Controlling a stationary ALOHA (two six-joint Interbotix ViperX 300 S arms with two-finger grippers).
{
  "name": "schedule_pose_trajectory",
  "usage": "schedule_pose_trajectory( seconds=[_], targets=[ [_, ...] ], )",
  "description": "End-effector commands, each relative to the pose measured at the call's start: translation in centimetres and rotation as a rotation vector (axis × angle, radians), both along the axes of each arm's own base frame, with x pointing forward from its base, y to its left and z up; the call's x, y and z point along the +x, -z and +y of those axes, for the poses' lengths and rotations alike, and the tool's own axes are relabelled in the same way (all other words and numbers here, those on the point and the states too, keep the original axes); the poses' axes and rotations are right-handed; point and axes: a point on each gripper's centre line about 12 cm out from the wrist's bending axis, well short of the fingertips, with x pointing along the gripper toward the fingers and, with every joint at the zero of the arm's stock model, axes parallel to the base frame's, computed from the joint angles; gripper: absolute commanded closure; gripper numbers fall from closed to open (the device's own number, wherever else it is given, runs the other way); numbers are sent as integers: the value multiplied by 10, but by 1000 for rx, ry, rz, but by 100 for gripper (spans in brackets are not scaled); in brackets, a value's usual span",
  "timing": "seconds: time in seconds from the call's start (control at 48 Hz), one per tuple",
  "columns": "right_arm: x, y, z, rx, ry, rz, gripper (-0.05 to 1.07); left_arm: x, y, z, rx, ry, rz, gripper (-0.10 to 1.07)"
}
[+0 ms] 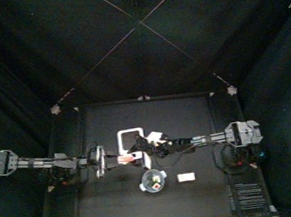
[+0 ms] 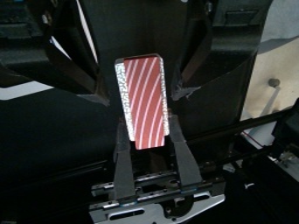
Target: Grab salmon sushi with both hands
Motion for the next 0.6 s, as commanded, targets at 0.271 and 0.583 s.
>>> schedule_pose_trajectory(
  seconds=[0.271, 0.583],
  targets=[
    [1, -21, -2, 3, 3, -50, 39, 4, -10, 0, 2, -1, -31, 42],
    [1, -20, -2, 5, 3, -48, 39, 4, -9, 0, 2, -1, -28, 42]
  ],
)
